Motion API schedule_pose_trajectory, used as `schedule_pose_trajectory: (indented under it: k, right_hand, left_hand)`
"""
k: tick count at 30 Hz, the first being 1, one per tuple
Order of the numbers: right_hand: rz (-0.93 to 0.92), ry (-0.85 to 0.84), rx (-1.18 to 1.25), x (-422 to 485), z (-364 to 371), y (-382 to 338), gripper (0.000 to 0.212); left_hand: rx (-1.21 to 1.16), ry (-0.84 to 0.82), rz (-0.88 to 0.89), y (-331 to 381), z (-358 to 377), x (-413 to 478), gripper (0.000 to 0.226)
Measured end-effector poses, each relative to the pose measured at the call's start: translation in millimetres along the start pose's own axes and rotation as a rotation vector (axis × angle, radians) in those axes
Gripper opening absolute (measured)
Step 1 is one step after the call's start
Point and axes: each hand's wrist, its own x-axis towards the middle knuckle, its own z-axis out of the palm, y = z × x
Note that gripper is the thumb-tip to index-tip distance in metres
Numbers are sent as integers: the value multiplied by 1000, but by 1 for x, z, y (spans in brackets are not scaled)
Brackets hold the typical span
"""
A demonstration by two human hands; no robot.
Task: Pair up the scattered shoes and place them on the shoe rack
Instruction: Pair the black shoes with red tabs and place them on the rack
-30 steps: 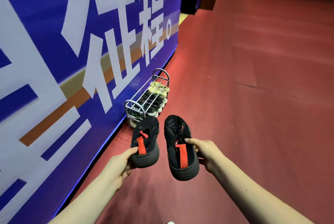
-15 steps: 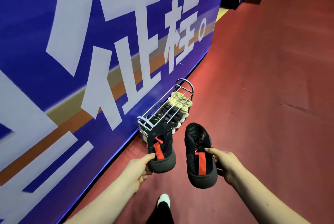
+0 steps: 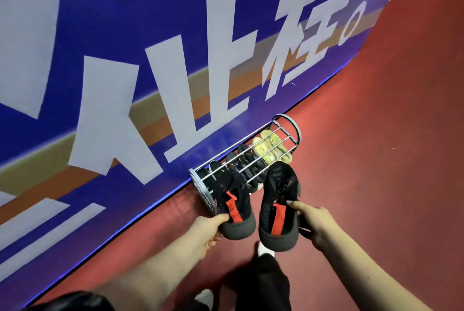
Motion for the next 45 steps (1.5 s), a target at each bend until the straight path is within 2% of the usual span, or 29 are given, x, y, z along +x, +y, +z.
schedule_pose_trajectory:
  k: [6,10,15,19,25,30,35,37,42,45]
  right_hand:
    - [33,-166,-208,115,12,-70,27]
    - [35,-262,-381,186,23,-103,25]
    - [54,-314,-527,277,54,-106,6]
    - [76,-388,-611,341,85,-85,9]
    - [59,-461,-649,413,141,-46,12]
    - [32,-524,-671,446,174,-24,13]
    - [30,-595,-615,456,185,-17,12]
    - [22,-609,-631,458,187,-15,12]
    - [8,-594,-711,466,196,-9,14]
    - [15,-599,-742,471,200,-5,15]
  left_hand:
    - [-139,153,-59,39,48,53,22]
    - [-287,205,-184,45,78,99,15]
    - [-507,206,-326,46,103,177,22]
    - [-587,269,-367,37,106,243,30]
    - [-791,282,-286,10,108,316,22]
    - [-760,374,-183,-30,118,351,21]
    - [-850,366,-79,-47,121,359,17]
    - [-854,392,-70,-54,118,368,19]
    - [-993,460,-178,-66,114,393,29]
    - [-1017,471,-146,-74,114,401,32]
